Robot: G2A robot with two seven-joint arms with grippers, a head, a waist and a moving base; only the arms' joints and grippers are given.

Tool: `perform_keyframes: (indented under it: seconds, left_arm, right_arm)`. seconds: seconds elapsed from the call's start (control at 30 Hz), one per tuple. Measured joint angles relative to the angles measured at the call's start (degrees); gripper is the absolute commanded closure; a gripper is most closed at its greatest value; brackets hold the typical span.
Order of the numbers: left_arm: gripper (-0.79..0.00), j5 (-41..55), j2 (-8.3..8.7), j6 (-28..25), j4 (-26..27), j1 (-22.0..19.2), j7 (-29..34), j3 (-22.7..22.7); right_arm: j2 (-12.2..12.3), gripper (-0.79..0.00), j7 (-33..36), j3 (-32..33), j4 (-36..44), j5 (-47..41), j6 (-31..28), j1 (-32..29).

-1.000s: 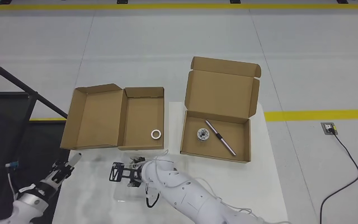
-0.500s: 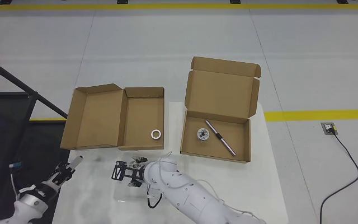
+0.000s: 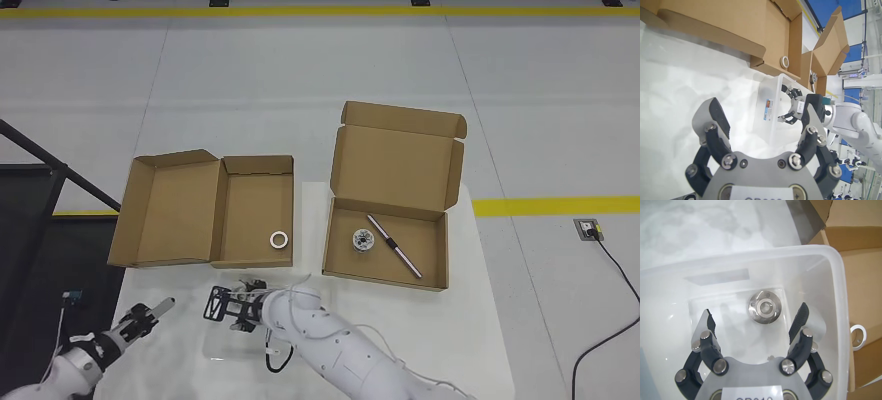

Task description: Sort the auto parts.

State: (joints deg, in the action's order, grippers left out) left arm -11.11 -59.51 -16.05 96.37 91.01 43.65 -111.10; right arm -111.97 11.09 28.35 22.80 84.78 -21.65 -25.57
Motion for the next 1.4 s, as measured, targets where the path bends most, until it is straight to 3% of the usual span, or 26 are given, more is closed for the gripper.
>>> perform_keyframes:
  seconds: [0.1,0.13,0.17,0.2,0.33,0.7,1.13,1.2,1.33,1.37,1.4]
  left_arm:
    - [-0.785,0.54,0.06,-0.06,0.09,0.12,0.11,0.40]
    - [-0.785,0.53,0.06,-0.12,0.23,0.22,-0.08,0.57]
    - [-0.785,0.58,0.06,-0.18,0.41,0.36,-0.32,0.76]
    - [-0.785,0.71,0.06,-0.23,0.54,0.47,-0.47,0.86]
    - [-0.785,1.50,0.12,-0.36,1.04,0.92,-0.87,0.84]
    - [-0.785,1.05,0.31,-0.67,2.67,1.93,-1.00,2.13]
    - [-0.785,-0.30,0.53,-1.72,5.08,3.43,-0.70,4.02]
    - [-0.785,-0.20,0.56,-1.80,5.55,3.82,-0.65,4.17]
    - [-0.785,-0.98,0.58,-2.67,6.17,5.19,-0.03,5.16]
    - [-0.785,-1.67,0.53,-2.80,6.22,5.57,-0.44,5.98]
    - [-0.785,-2.10,0.51,-2.80,6.25,5.65,-0.91,6.43]
  right_arm:
    - [0.11,-0.730,-0.46,0.31,-0.09,0.06,-0.14,-0.26]
    - [0.12,-0.683,-0.53,0.44,-0.24,0.02,-0.07,-0.29]
    - [0.11,-0.563,-0.55,0.59,-0.44,-0.03,0.25,-0.33]
    - [0.07,-0.505,-0.56,0.70,-0.57,-0.07,0.57,-0.37]
    - [-0.23,-0.397,0.02,0.97,-1.23,-0.17,1.43,-0.39]
    - [-1.58,-0.339,1.41,1.51,-3.68,-0.76,2.02,0.58]
    - [-2.27,-0.329,-1.92,1.53,-7.18,0.54,3.53,0.76]
    - [-2.30,-0.154,-2.06,1.57,-7.63,0.61,2.98,0.91]
    - [-2.42,-0.117,-2.12,2.03,-7.52,0.04,2.55,1.68]
    - [-2.56,-0.028,-1.73,2.18,-7.06,-0.33,2.24,1.95]
    - [-2.59,0.000,-1.53,2.21,-6.92,-0.42,2.11,2.00]
